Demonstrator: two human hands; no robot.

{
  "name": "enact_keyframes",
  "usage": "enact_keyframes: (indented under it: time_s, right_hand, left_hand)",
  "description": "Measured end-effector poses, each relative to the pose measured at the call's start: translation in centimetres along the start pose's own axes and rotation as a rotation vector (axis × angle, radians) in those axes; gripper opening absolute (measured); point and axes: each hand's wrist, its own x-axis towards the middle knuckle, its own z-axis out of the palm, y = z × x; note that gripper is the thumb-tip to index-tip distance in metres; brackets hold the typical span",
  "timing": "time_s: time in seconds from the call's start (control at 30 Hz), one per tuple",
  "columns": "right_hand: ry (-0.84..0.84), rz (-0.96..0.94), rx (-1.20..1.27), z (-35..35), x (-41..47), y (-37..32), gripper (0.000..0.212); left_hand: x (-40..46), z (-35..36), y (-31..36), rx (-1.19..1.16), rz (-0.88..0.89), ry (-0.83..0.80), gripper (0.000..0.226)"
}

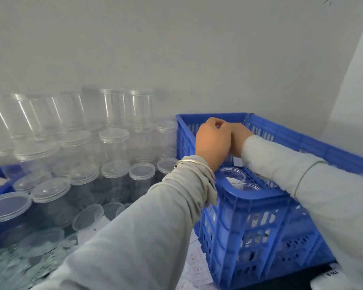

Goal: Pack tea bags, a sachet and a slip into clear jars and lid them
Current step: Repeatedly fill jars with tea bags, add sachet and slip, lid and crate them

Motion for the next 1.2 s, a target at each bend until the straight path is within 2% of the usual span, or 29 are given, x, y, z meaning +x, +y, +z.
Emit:
enact_keyframes:
  time_s: [0.1, 0.23, 0.4, 0.5, 0.67, 0.77, 0.87, 1.0, 1.1, 1.2]
  right_hand:
    - [0.086, 0.013, 0.013, -1.4, -1.6, -1.7, 0.03]
    - [0.114, -0.019, -0.003, -2.3, -2.7, -4.7, 0.029]
    - [0.164, -0.116, 0.203, -2.3, -2.5, -10.7, 0.029]
    - [0.1, -0.192, 0.331, -1.4, -2.3, -16.1, 0.035]
    - [-0.033, -0.241, 0.521, 1.6, -0.5, -25.6, 0.039]
    - [-0.086, -0.254, 0.624, 3.7, 0.6, -31.5, 0.05]
    - [-0.063, -0.133, 0.831, 5.8, 1.6, -36.7, 0.07]
    - [-0.023, 0.15, 1.035, 7.6, 3.0, -41.7, 0.099]
    - [0.011, 0.321, 1.119, 8.3, 3.9, -44.0, 0.104]
    - [0.071, 0.388, 1.086, 8.9, 4.5, -44.6, 0.098]
  left_hand:
    - [-0.8, -0.9, 0.8, -0.154, -0.047, 0.027, 0.012]
    - [-1.5, -4.7, 1.2, -0.267, -0.09, -0.003, 0.014]
    - [-2.9, -13.9, -0.5, -0.235, -0.065, 0.005, 0.024]
    - [-4.1, -20.3, -2.5, -0.169, -0.124, 0.086, 0.023]
    - [-7.7, -31.5, -6.8, -0.074, -0.198, 0.329, 0.026]
    - [-10.4, -37.4, -9.2, -0.05, -0.239, 0.447, 0.027]
    - [-13.0, -41.6, -11.6, -0.025, -0.289, 0.539, 0.028]
    - [-14.8, -44.5, -14.2, 0.02, -0.348, 0.601, 0.03]
    - [-14.4, -45.0, -14.8, 0.064, -0.353, 0.585, 0.028]
    - [-14.3, -44.3, -14.8, 0.099, -0.337, 0.513, 0.026]
